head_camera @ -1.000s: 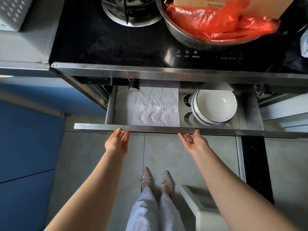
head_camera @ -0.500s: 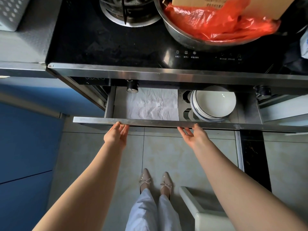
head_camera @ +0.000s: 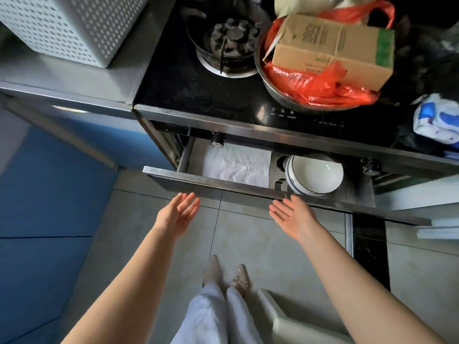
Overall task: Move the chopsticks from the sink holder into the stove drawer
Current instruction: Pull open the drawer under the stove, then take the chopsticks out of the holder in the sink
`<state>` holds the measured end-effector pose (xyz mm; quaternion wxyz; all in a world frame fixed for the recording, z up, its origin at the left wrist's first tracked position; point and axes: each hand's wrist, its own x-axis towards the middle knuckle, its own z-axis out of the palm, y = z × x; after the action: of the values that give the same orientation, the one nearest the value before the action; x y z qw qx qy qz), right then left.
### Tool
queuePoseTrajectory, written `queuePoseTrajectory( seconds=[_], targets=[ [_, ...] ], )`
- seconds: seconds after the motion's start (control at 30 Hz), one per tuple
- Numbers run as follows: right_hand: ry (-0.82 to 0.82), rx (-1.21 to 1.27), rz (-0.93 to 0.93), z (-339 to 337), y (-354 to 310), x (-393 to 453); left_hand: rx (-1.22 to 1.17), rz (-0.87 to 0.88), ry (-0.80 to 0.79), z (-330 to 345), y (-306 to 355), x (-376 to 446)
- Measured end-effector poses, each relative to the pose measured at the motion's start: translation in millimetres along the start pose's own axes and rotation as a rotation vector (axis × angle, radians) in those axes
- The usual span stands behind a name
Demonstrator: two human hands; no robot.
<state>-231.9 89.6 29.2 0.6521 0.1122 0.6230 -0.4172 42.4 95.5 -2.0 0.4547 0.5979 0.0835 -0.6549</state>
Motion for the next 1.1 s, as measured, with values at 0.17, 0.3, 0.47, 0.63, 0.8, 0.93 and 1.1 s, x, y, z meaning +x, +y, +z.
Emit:
queuePoseTrajectory(
  seconds=[0.17, 0.3, 0.47, 0.63, 0.8, 0.93, 1.1],
  targets=[
    [-0.107, -0.242, -0.092, 18, 12, -64, 0.229, 0.166, 0.012, -23, 10, -77],
    [-0.221, -0.474, -0.201, 44, 39, -103, 0.278, 0.288, 0.045, -48, 12, -127],
    [-0.335, -0.726, -0.297, 85, 94, -145, 0.219, 0.411, 0.089, -90, 20, -178],
    [-0.437, -1.051, -0.399, 111, 177, -183, 0.221, 0.515, 0.209, -154, 30, -218],
    [-0.572, -1.361, -0.561, 141, 276, -222, 0.425, 0.580, 0.369, -264, 45, -254],
    [-0.683, -1.461, -0.539, 163, 365, -251, 0.556, 0.593, 0.503, -360, 55, -283],
    [-0.813, -1.578, -0.520, 196, 468, -281, 0.492, 0.546, 0.660, -466, 60, -312]
  ],
)
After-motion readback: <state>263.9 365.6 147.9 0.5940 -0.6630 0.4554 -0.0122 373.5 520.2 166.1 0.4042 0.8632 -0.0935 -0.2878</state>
